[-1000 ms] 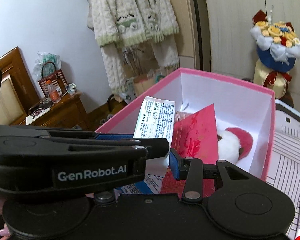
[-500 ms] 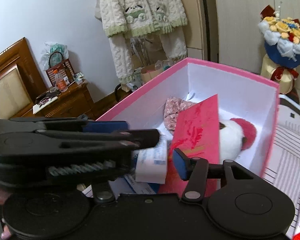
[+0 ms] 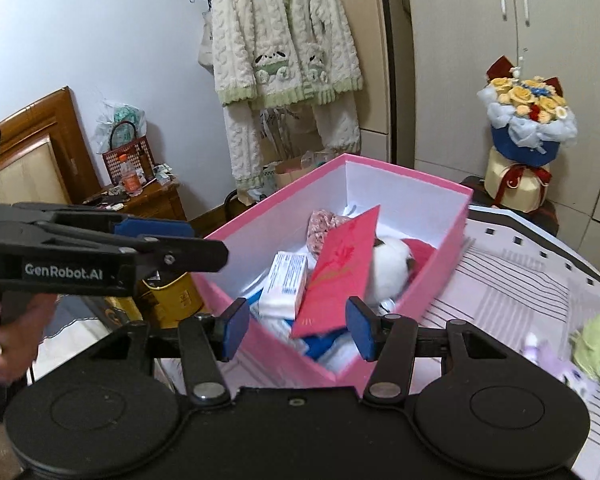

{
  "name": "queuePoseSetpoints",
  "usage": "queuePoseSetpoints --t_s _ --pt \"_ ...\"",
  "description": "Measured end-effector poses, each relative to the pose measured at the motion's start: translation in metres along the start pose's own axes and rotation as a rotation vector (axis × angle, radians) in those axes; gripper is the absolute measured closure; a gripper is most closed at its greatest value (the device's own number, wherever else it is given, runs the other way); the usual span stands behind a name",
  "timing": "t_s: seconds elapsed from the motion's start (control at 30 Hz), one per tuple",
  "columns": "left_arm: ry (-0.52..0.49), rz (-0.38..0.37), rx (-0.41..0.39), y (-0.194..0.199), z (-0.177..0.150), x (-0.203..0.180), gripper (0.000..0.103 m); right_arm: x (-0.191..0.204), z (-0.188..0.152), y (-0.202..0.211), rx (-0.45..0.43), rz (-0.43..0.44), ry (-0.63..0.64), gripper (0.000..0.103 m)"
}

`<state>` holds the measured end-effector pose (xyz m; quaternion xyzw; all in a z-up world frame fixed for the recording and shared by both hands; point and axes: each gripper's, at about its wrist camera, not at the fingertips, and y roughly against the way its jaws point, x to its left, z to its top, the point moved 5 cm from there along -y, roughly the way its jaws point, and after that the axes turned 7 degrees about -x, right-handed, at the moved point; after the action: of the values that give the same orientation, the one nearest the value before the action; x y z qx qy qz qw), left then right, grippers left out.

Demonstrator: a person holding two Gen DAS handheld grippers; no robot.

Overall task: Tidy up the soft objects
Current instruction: 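Lower the toothpaste box into the pink box and open both tools, then withdraw both tools and move them toward the purple plush toy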

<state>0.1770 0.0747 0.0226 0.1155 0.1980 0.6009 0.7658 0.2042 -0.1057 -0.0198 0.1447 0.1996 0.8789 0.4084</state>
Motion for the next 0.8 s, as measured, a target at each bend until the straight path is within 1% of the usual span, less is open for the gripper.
queuePoseSetpoints --t_s 0.1,0.13,0.2,0.23,0.27,0.47,0.6,0.8 --pt "-0.053 -0.023 -0.008 0.016 -0.004 -0.017 0.048 -0.001 -0.006 0.03 -0.023 0.015 0.015 0.043" --pt "-0.086 -0.027 -0.016 0.02 -0.006 -0.024 0.048 -0.002 -0.009 0.042 -0.035 0.019 0.017 0.043" --pt "-0.172 -0.009 -0.041 0.027 -0.012 -0.038 0.048 -0.005 -0.014 0.061 -0.06 0.017 0.021 0.04" --pt "-0.201 0.008 -0.045 0.029 -0.016 -0.044 0.047 -0.008 -0.017 0.07 -0.071 0.01 0.022 0.039" --pt "-0.223 0.009 -0.044 0.03 -0.018 -0.05 0.047 -0.011 -0.022 0.079 -0.083 -0.001 0.025 0.039" --pt "-0.3 -0.12 0.014 0.027 -0.04 -0.098 0.045 -0.031 -0.065 0.112 -0.101 -0.087 0.003 0.039" --pt "-0.34 -0.187 0.039 0.015 -0.055 -0.13 0.042 -0.048 -0.088 0.123 -0.099 -0.142 -0.024 0.036" --pt "-0.316 -0.274 0.077 -0.015 -0.069 -0.162 0.041 -0.085 -0.113 0.127 -0.084 -0.215 -0.067 0.035"
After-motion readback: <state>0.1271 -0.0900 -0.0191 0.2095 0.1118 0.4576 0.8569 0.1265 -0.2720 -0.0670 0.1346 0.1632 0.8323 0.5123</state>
